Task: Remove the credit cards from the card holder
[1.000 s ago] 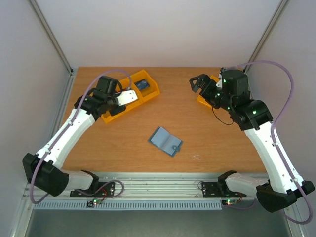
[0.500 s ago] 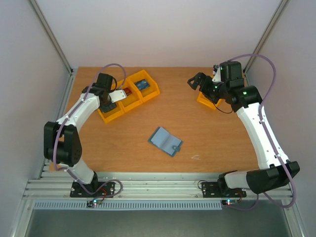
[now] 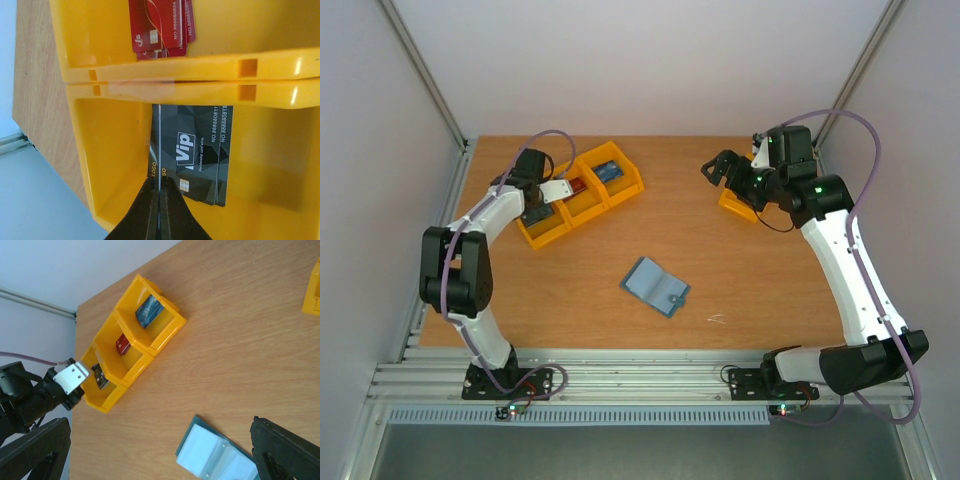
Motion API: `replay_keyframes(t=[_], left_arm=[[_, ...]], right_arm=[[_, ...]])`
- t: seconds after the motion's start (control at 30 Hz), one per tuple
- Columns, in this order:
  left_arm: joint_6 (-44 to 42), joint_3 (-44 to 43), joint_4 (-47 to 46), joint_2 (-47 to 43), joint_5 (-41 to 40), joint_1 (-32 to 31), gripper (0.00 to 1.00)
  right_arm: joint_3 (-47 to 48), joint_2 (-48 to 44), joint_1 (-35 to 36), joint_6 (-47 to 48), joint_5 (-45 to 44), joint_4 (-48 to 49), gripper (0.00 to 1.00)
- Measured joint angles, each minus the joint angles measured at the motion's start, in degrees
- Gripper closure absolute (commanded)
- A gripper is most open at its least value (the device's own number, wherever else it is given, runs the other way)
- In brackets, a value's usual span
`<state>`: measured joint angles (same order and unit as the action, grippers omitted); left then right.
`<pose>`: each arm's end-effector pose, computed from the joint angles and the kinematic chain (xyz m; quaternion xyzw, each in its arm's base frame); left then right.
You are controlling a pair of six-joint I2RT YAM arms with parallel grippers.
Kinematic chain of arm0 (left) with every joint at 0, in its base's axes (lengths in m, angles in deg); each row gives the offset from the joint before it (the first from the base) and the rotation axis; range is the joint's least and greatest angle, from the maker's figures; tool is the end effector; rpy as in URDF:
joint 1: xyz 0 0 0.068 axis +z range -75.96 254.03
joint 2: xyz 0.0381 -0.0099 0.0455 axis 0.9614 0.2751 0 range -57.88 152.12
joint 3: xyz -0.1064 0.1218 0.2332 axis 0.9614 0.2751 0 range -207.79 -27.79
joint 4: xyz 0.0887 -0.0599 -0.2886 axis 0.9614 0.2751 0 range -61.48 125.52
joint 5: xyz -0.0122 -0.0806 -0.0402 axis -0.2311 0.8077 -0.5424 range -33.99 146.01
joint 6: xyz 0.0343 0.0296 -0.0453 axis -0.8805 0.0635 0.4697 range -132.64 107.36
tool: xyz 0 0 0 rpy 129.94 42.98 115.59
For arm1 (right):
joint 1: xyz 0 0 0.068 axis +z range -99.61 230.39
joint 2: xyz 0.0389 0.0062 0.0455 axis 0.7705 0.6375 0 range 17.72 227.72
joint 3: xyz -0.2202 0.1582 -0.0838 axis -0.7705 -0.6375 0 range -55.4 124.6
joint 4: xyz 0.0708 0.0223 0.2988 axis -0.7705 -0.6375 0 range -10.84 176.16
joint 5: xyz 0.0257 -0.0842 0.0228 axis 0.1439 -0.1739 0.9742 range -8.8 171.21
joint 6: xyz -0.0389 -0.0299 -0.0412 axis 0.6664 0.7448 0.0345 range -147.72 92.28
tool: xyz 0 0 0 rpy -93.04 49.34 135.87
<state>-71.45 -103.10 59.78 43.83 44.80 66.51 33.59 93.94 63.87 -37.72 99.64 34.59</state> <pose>0.4290 -0.0469 0.2024 0.5002 0.8150 0.2044 0.2093 0.3098 0.0904 0.4286 -0.0962 0.8877 0.2282 0.3881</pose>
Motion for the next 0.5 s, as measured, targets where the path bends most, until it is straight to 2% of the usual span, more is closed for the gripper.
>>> replay_keyframes(t=[0.23,0.5], left_arm=[[-1.95,0.02,-2.99,3.52,-0.83,1.07,1.00],[-4.50,2.86,-6.47,3.65,-0.94,1.18,1.00]], right_arm=[[0.00,-0.61,0.00,0.00,-0.28,-1.09,0.01],[0.00,-1.81,0.00,-0.02,-0.44,-1.60,0.01]])
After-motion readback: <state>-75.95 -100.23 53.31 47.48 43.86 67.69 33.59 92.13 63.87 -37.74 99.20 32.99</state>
